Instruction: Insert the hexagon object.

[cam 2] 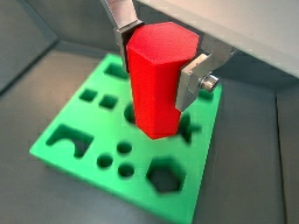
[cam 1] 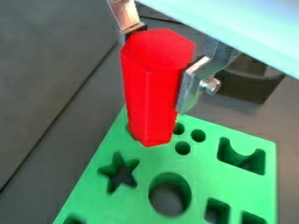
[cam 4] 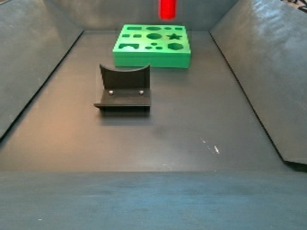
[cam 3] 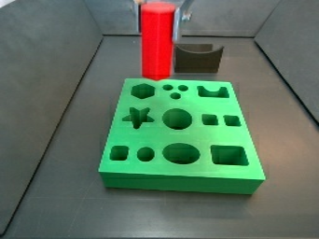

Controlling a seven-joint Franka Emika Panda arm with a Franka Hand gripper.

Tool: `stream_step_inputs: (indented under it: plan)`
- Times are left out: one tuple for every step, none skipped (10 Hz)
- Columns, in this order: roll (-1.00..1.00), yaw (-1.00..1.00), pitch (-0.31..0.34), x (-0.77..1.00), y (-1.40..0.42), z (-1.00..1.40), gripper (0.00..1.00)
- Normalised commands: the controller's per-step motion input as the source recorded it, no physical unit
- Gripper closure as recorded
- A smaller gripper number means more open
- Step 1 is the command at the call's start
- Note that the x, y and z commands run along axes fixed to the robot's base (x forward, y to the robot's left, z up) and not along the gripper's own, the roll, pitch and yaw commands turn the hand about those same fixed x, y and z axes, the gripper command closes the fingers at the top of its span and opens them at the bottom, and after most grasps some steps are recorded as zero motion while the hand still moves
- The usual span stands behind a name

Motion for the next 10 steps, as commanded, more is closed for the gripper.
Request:
stream_step_inputs:
  plan:
    - [0.13, -0.70, -0.004, 0.00, 0.27, -0.83, 1.00]
    - [0.06, -0.79, 0.000, 0.00, 0.23, -0.84, 1.00]
    - [0.00, -0.69, 0.000, -0.09, 0.33, -0.67, 1.00]
    - [0.00, -0.10, 0.000, -0.07, 0.34, -0.26, 1.00]
    - [0.00, 0.00, 0.000, 0.00, 0.26, -0.15, 1.00]
    - [-0.05, 0.00, 0.000, -0.07, 0.11, -0.16, 1.00]
    - [-0.03, -0.01, 0.000, -0.11, 0.07, -0.11, 1.00]
    - [0.00, 0.00, 0.000, -0.21, 0.00, 0.00, 1.00]
    - [0.00, 0.12, 0.000, -0.19, -0.02, -0.01, 1.00]
    - [-0.01, 0.29, -0.034, -0.17, -0.04, -0.04, 1.00]
